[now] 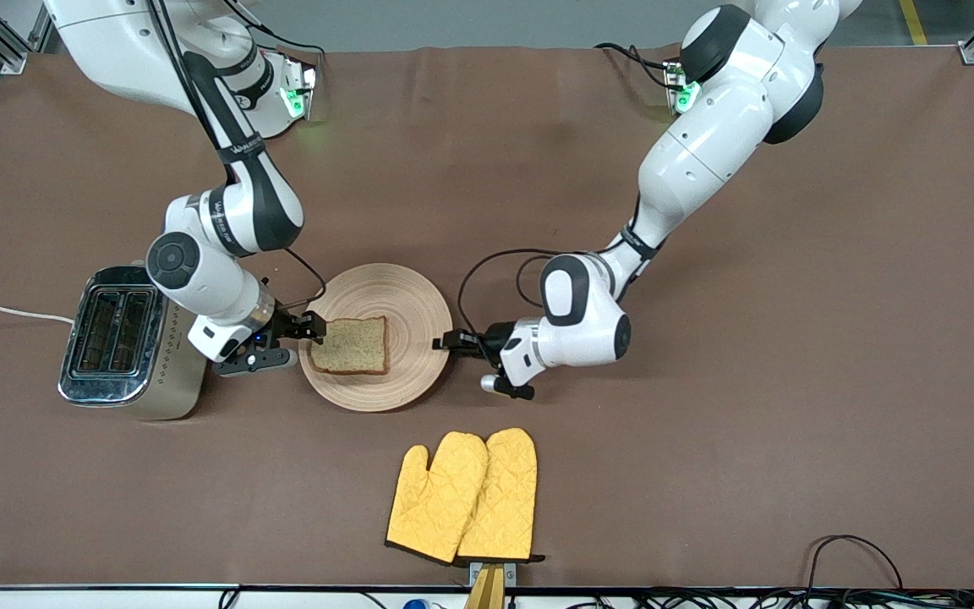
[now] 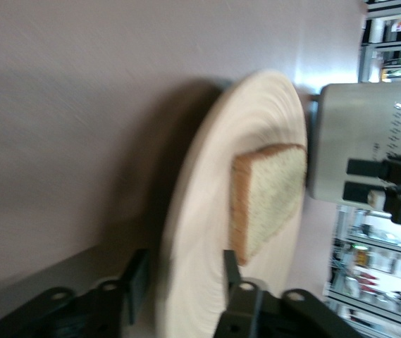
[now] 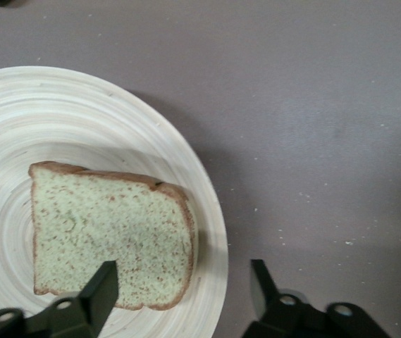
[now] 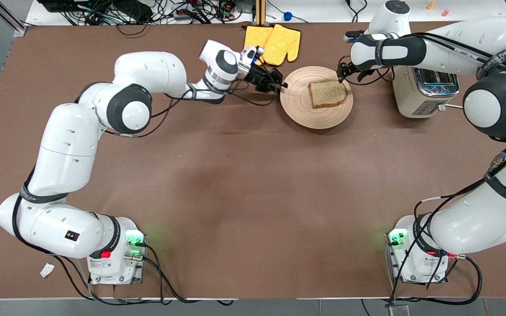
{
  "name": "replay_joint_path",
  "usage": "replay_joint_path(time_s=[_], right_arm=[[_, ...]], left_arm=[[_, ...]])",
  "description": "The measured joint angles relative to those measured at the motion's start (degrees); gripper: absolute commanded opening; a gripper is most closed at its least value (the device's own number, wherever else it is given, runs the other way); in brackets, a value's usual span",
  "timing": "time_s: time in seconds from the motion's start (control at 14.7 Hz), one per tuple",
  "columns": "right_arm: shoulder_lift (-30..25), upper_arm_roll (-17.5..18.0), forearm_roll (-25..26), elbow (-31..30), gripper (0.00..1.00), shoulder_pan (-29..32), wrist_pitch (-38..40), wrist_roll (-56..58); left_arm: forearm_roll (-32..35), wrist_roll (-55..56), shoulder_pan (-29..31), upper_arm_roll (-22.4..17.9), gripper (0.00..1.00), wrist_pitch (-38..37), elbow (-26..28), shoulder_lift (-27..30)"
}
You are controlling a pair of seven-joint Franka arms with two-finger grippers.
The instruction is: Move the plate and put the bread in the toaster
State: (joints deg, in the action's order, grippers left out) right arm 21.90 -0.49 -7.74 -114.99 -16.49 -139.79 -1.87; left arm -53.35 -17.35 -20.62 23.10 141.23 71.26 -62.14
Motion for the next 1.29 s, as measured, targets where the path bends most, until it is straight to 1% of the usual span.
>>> replay_joint_path(time_s=[0.14,0.2,0.34,0.48,0.61,0.68,0.88,1.09,1.16,1.29], right_arm=[[0.04,-0.01,0.0,-0.14,0.52,-0.21,0.0,-0.12],[0.17,-0.08,0.0,-0.29,0.52,-0.21,0.0,-0.12],[0.8,-0.18,0.0,-0.38,0.52,-0.21,-0.33,-0.12],[1.63,-0.23,0.0,-0.44,0.51,-0.2,-0.84,-0.13],[2.32,-0.23,0.0,-0.48,0.5,-0.2,-1.26,-0.13],[2.65,-0.23,0.0,-0.52,0.49,-0.2,-1.67,-0.13],[3.12,-0.22,0.0,-1.32,0.45,-0.21,-3.22,-0.13],[3.23,-0.17,0.0,-1.58,0.4,-0.26,-3.44,-0.13],[3.25,-0.15,0.0,-1.59,0.38,-0.27,-3.45,-0.13],[3.31,-0.13,0.0,-1.63,0.37,-0.32,-3.45,-0.13]], left_arm=[[6.61,1.85,3.71,-2.13,1.0,-6.16,-0.11,1.84],[10.54,2.36,6.86,-2.73,1.0,-10.78,-0.26,3.04],[17.53,2.57,14.84,-2.81,1.0,-22.52,-0.61,5.83],[22.67,1.82,22.35,-2.55,1.0,-32.72,-1.12,8.4],[27.53,0.06,27.85,-2.42,1.0,-39.44,-2.35,10.72],[30.57,-0.84,29.58,-2.35,1.0,-41.3,-3.13,11.88],[41.97,-1.3,31.3,-2.3,1.0,-44.61,-5.39,16.62],[52.84,-0.93,30.7,-2.5,1.0,-47.87,-6.6,25.19],[55.34,-0.72,30.57,-2.59,1.0,-49.53,-6.71,28.62],[57.2,-0.63,30.59,-3.07,1.0,-51.74,-6.73,35.17]])
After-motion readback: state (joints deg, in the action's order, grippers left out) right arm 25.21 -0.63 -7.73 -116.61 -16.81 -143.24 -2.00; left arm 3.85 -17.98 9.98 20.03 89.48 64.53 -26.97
